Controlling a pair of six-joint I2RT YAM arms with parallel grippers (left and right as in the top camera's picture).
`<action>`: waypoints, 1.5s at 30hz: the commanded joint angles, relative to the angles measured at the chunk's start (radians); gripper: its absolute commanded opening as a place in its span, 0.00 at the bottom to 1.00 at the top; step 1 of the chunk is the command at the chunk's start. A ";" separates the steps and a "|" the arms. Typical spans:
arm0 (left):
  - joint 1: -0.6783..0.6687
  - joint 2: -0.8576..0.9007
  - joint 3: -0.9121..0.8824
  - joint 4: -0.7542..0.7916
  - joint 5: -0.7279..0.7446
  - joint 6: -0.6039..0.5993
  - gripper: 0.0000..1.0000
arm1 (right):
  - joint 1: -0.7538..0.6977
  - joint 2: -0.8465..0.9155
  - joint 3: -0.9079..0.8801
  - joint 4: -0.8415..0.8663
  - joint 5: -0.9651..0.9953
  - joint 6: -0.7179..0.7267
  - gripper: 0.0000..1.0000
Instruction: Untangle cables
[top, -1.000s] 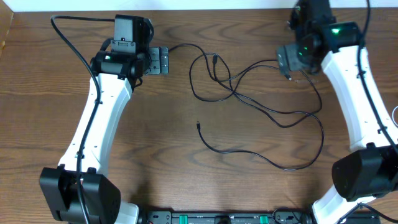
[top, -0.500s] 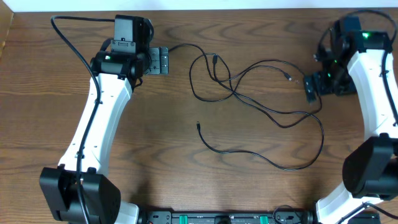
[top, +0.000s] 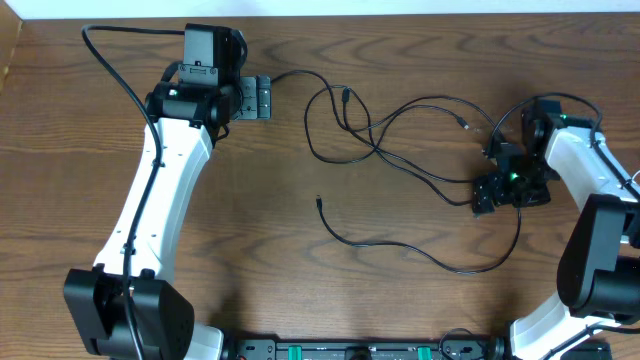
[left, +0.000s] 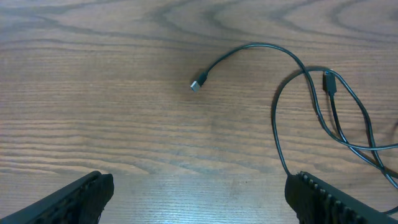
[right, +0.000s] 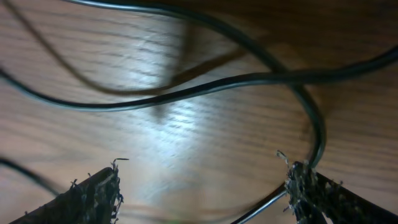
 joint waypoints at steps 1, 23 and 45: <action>0.000 0.005 -0.001 0.000 -0.006 -0.002 0.93 | -0.004 -0.012 -0.029 0.049 0.085 -0.021 0.84; 0.000 0.005 -0.001 0.000 -0.006 -0.002 0.93 | -0.087 -0.012 -0.370 0.509 0.051 -0.242 0.01; 0.000 0.005 -0.001 0.000 -0.006 -0.002 0.93 | -0.066 -0.291 -0.008 0.417 -0.782 0.193 0.01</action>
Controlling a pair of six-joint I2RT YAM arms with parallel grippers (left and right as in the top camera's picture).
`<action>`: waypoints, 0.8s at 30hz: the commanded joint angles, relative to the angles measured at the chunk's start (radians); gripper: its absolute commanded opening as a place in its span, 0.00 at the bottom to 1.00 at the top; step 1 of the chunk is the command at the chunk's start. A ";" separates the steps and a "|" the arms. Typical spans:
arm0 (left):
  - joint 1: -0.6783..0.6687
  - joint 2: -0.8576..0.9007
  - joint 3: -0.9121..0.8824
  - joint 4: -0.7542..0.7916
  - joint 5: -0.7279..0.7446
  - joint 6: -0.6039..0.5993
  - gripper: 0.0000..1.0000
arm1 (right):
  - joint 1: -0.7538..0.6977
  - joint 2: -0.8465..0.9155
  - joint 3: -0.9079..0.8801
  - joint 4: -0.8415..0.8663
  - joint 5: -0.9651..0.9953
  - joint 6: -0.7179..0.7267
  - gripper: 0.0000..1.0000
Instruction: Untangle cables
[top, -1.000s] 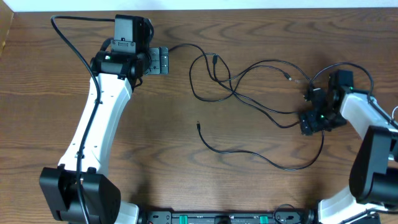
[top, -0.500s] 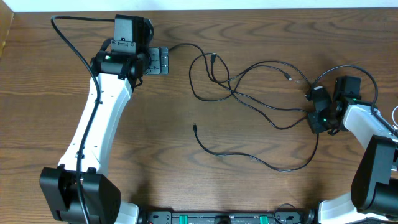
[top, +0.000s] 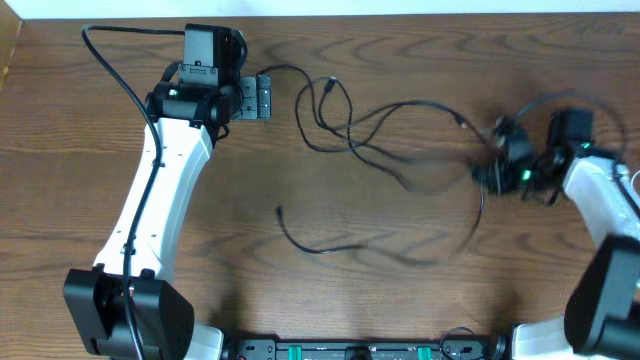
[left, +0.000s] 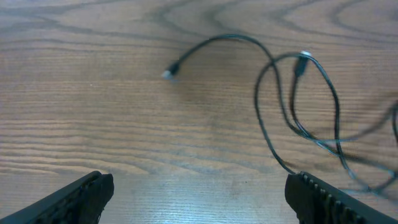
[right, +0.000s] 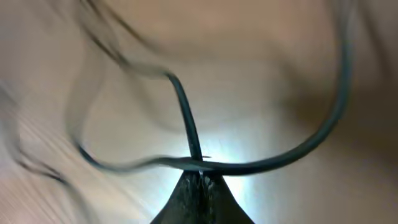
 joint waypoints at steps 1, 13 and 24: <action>0.000 0.005 -0.001 0.000 -0.006 -0.002 0.93 | 0.029 -0.108 0.137 0.070 -0.264 0.262 0.01; 0.000 0.005 -0.001 0.000 -0.006 -0.002 0.93 | 0.334 -0.150 0.378 0.160 0.016 0.425 0.01; 0.000 0.005 -0.001 0.000 -0.006 -0.002 0.93 | 0.477 -0.150 0.417 -0.252 0.474 0.142 0.01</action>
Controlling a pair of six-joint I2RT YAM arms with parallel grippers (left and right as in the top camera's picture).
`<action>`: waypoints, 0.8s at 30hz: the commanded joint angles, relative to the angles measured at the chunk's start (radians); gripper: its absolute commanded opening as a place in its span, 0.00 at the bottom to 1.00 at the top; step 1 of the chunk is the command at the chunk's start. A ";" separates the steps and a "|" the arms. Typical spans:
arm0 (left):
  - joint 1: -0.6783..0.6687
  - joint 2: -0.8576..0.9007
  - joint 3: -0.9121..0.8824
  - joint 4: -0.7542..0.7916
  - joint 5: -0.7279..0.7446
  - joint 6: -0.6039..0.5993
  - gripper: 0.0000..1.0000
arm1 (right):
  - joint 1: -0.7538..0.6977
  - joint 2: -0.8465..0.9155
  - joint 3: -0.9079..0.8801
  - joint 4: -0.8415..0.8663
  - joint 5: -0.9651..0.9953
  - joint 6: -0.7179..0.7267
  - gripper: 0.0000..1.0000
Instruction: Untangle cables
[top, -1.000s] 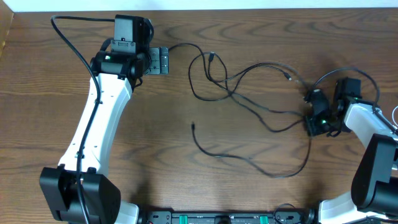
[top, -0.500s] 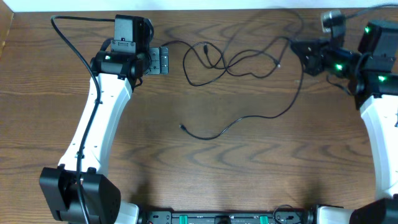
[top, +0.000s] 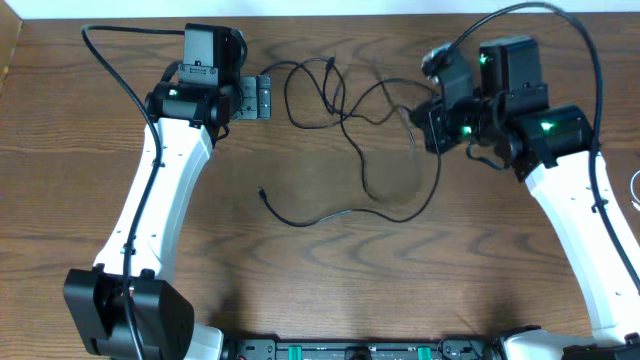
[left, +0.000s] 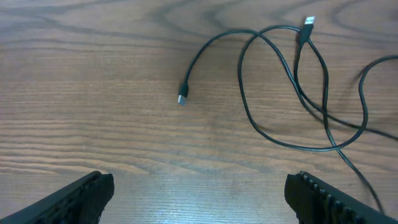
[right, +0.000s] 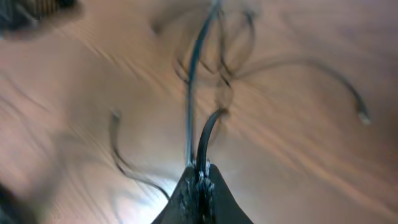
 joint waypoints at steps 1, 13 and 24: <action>0.000 0.005 -0.001 0.000 -0.006 -0.002 0.93 | 0.001 0.001 0.026 -0.080 0.281 -0.102 0.01; 0.000 0.005 -0.001 0.000 -0.006 -0.002 0.93 | 0.003 0.001 0.208 -0.085 0.533 -0.030 0.01; 0.000 0.005 -0.001 0.000 -0.006 -0.002 0.93 | 0.003 0.001 0.392 0.069 0.366 -0.030 0.01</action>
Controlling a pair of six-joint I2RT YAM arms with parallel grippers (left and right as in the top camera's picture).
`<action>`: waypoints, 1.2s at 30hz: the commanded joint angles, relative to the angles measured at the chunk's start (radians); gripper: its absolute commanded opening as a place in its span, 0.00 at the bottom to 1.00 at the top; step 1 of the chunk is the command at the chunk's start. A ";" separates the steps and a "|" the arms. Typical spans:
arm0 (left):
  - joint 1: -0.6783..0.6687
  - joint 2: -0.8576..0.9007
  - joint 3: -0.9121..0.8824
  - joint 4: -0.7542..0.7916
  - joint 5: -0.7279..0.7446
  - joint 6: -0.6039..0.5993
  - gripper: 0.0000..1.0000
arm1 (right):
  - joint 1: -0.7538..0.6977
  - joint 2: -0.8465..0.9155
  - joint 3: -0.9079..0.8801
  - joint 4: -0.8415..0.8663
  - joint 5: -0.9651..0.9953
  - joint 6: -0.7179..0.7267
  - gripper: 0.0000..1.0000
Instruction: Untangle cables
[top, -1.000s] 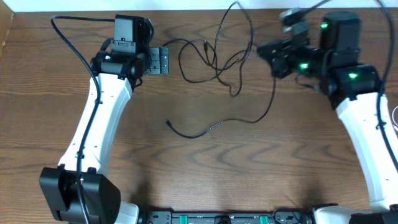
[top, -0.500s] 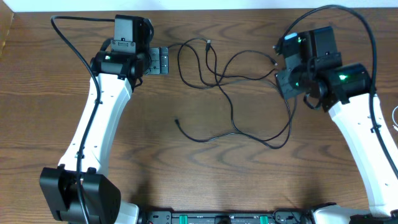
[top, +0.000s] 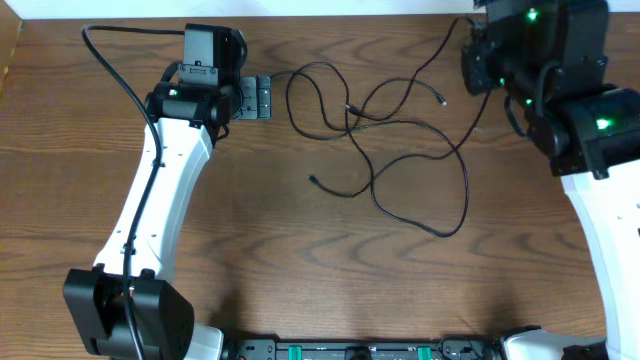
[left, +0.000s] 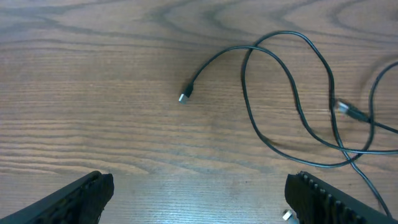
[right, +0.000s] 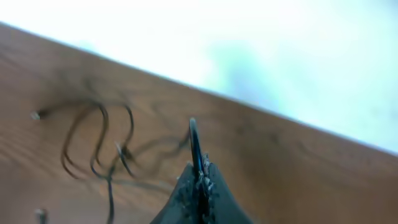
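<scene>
Thin black cables (top: 375, 130) lie looped over one another on the brown table, from the top centre down to the middle right. My right gripper (right: 199, 177) is shut on one black cable (right: 195, 140) and held high at the top right corner (top: 480, 60); that cable hangs down to the tangle. My left gripper (left: 199, 199) stands open at the back left of the table (top: 262, 97), nothing between its fingers. In front of it lie a cable end with a plug (left: 184, 97) and crossing loops (left: 292, 99).
The wooden table (top: 300, 270) fills the view; its far edge meets a white wall behind the right arm. A loose plug (top: 314, 181) lies mid-table. The left arm (top: 160, 190) stretches along the left side. A black rail runs along the near edge.
My right gripper, still shut on the cable, has risen and moved right toward the far right corner. The cable loops have spread wider to the right; the loose plug shifted rightward. The left arm stayed put.
At first my right gripper was open, low over cables at the right. Then it was shut on a cable there. After that it held the cable raised near top centre, the tangle bunched leftward. Now it is high at the far right, the loops drawn out.
</scene>
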 joint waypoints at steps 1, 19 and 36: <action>0.000 0.005 -0.001 0.000 -0.006 -0.002 0.93 | 0.002 0.000 0.064 0.031 -0.044 0.014 0.01; 0.000 0.005 -0.001 0.000 -0.006 -0.002 0.93 | 0.001 0.001 0.209 0.086 -0.106 -0.014 0.01; 0.000 0.005 -0.001 0.000 -0.006 -0.002 0.93 | 0.002 -0.037 0.209 -0.272 -0.095 0.011 0.01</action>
